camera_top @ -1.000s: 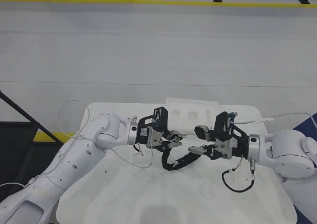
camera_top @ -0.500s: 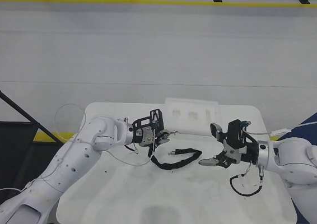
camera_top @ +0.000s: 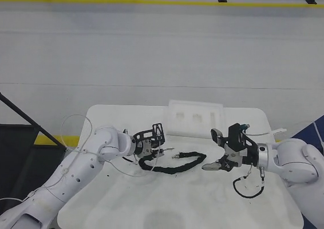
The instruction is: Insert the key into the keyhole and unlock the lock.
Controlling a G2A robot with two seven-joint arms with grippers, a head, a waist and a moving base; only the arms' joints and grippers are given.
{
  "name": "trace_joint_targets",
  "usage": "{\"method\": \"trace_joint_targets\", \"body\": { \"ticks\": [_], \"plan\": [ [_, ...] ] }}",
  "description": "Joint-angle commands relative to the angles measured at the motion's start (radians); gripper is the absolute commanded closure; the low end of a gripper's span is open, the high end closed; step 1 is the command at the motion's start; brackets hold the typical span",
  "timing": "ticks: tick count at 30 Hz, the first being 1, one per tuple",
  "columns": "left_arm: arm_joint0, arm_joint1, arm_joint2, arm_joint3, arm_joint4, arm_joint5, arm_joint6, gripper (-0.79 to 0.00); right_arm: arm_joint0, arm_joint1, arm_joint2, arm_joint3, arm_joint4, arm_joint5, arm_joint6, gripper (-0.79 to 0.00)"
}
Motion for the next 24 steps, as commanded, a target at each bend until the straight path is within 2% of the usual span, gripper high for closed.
{"method": "trace_joint_targets", "body": {
  "ticks": [1, 7, 11, 14, 16, 20, 24],
  "plan": [
    [-0.004, -0.003, 0.001, 0.012, -0.009, -0.006, 0.013, -0.785, 0.017, -0.003, -0.016, 0.028, -0.001, -0.012, -0.008, -0.785],
    [-0.051, -0.004, -0.041, 0.047, -0.049, -0.072, 0.098, -0.785, 0.097, -0.019, -0.079, 0.127, -0.017, -0.085, -0.042, -0.785],
    [-0.147, -0.005, -0.079, 0.067, -0.079, -0.161, 0.1, -0.785, 0.194, -0.03, -0.114, 0.211, -0.063, -0.153, -0.041, -0.785],
    [-0.229, -0.013, -0.089, 0.114, -0.138, -0.231, 0.121, -0.785, 0.275, -0.041, -0.151, 0.274, -0.086, -0.153, -0.049, -0.785],
    [-0.286, -0.022, -0.086, 0.131, -0.167, -0.259, 0.147, -0.785, 0.33, -0.047, -0.173, 0.319, -0.093, -0.153, -0.076, -0.785],
    [-0.387, -0.033, -0.061, 0.176, -0.187, -0.259, 0.169, -0.785, 0.428, -0.054, -0.222, 0.381, -0.049, -0.153, -0.169, -0.785],
    [-0.472, -0.046, -0.006, 0.246, -0.269, -0.259, 0.192, -0.785, 0.533, -0.052, -0.26, 0.473, -0.052, -0.153, -0.173, -0.785]
  ]
}}
